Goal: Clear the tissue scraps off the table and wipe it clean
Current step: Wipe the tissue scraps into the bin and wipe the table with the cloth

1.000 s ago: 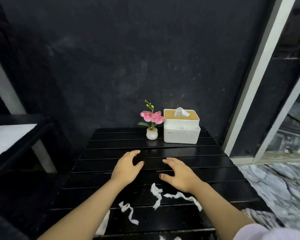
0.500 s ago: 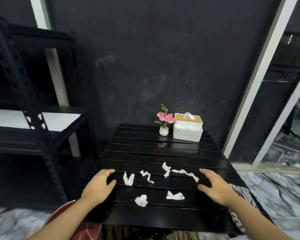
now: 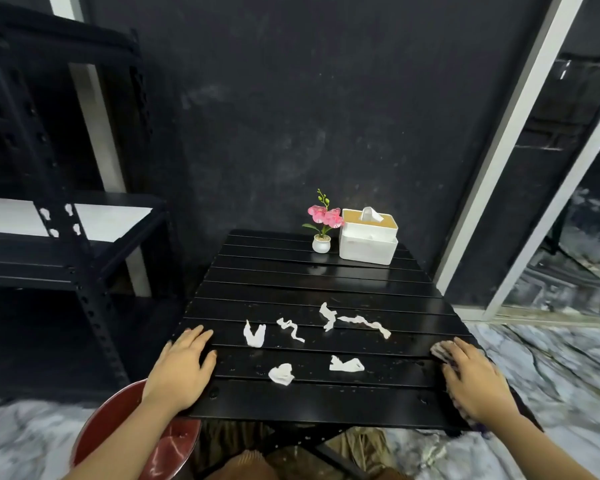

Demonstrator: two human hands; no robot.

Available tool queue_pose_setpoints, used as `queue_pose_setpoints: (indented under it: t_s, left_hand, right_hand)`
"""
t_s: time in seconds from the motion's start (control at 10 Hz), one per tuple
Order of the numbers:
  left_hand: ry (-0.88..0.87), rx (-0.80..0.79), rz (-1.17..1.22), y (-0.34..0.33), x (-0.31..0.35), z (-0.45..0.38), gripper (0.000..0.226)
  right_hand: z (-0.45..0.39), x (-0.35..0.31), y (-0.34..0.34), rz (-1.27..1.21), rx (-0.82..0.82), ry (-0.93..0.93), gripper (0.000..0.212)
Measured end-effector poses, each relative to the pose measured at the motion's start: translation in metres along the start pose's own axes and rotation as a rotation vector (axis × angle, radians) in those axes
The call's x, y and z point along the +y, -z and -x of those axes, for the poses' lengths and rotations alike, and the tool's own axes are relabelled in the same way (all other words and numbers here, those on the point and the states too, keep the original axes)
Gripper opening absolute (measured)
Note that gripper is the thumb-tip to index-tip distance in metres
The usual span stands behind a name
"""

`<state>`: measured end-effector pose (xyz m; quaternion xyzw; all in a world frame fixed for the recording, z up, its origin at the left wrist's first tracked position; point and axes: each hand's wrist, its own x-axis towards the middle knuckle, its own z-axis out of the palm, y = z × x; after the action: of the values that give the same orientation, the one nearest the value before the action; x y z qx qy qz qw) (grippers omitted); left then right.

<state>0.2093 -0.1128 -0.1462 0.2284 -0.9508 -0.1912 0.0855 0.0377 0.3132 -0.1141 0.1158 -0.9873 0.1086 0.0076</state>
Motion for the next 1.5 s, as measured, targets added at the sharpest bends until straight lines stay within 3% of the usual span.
queue_pose_setpoints:
  t_s: [0.2,0.3,0.8,1.3,1.5]
  left_hand:
    - [0.0,0.016,-0.004,-0.003,0.0,0.001,0.051]
    - [-0.001,0.019,0.0,-0.002,0.0,0.001,0.051]
    - [0.004,0.025,-0.021,-0.001,0.005,0.004,0.051]
    - [0.002,0.008,-0.04,0.001,0.007,0.005,0.05]
    - [0.002,0.0,-0.035,0.001,0.006,0.004,0.051]
  right_hand:
    - [-0.006,0.0,-0.001,-0.133,0.07,-0.074,0.047]
    - [-0.009,0.0,-0.002,-0.047,0.045,-0.086,0.049]
    - [-0.003,-0.023,-0.018,-0.087,0.094,-0.19,0.043]
    - [0.026,-0.153,-0.058,-0.146,0.049,0.241,0.055]
    - [0.028,-0.167,-0.066,-0.211,0.024,0.255,0.057]
